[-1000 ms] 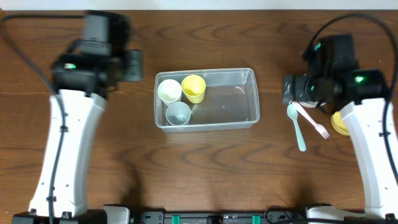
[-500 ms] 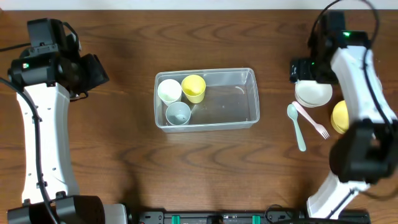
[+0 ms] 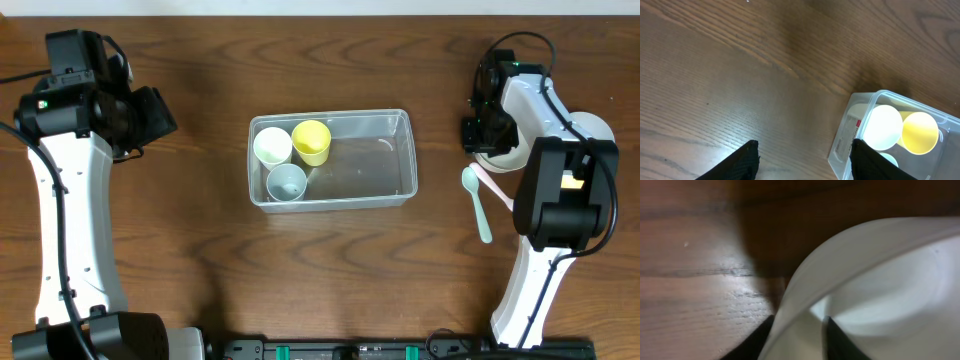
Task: Pack container
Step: 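Carry the white bowl into the container's right side and release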
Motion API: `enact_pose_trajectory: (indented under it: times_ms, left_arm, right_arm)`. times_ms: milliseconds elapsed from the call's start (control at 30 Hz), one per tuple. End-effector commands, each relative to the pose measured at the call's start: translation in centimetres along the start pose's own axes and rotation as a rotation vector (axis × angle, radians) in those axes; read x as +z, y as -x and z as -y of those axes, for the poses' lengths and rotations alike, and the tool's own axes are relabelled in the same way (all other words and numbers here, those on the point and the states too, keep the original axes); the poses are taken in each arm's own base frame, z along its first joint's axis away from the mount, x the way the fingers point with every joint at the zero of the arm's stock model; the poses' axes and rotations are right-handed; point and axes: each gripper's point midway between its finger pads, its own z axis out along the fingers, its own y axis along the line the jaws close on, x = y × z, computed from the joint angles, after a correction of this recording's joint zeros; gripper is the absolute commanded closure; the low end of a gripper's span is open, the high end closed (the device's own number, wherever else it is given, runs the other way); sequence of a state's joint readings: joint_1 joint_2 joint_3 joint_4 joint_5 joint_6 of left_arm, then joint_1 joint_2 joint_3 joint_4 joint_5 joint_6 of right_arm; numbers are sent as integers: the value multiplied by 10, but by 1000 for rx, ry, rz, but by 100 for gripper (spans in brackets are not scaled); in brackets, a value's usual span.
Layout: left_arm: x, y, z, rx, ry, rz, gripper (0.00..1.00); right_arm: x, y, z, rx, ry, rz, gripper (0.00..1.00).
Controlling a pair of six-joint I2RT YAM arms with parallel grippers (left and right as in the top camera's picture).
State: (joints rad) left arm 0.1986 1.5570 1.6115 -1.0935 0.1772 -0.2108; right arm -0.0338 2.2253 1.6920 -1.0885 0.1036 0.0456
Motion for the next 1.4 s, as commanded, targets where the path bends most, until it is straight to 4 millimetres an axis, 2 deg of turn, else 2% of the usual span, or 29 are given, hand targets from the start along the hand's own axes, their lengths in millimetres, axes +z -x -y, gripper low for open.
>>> enact_pose_trajectory:
  times_ms: [0, 33, 133, 333, 433, 533, 633, 700, 800, 900, 1000, 1167, 1267, 1367]
  left_arm:
    - [5, -2, -2, -14, 3, -17, 41]
    - [5, -2, -2, -14, 3, -17, 40]
    - [5, -2, -2, -14, 4, -17, 41]
    - [5, -2, -2, -14, 4, -17, 40]
    - [5, -2, -2, -14, 4, -17, 40]
    - [5, -2, -2, -14, 4, -17, 41]
    - [5, -2, -2, -14, 4, -17, 41]
    - [5, -2, -2, -14, 4, -17, 41]
    - [5, -2, -2, -14, 3, -17, 40]
    - [5, -2, -2, -14, 3, -17, 41]
    - [5, -2, -2, -14, 3, -17, 41]
    - [5, -2, -2, -14, 4, -18, 41]
    - [5, -2, -2, -14, 4, -18, 40]
    - [5, -2, -2, -14, 4, -18, 41]
  right_arm:
    - [-3, 3, -7, -20, -5, 15, 81]
    - [-3, 3, -8, -21, -5, 15, 82]
    - [-3, 3, -8, -22, -4, 15, 99]
    - [-10, 8, -10, -24, -4, 32, 99]
    - [-31, 14, -16, -40, -3, 52, 99]
    - [-73, 25, -27, -68, 1, 113, 99]
    - [-130, 35, -41, -99, 12, 221, 99]
    - [-174, 36, -60, -154, 41, 315, 99]
    - [-223, 26, -97, -275, 97, 423, 99]
    - [-246, 3, -138, -413, 112, 466, 99]
    - [-247, -19, -176, -525, 121, 449, 99]
    - [-218, -49, -230, -630, 127, 376, 99]
    - [-193, -61, -249, -650, 121, 324, 99]
    - [-166, -67, -257, -655, 110, 279, 99]
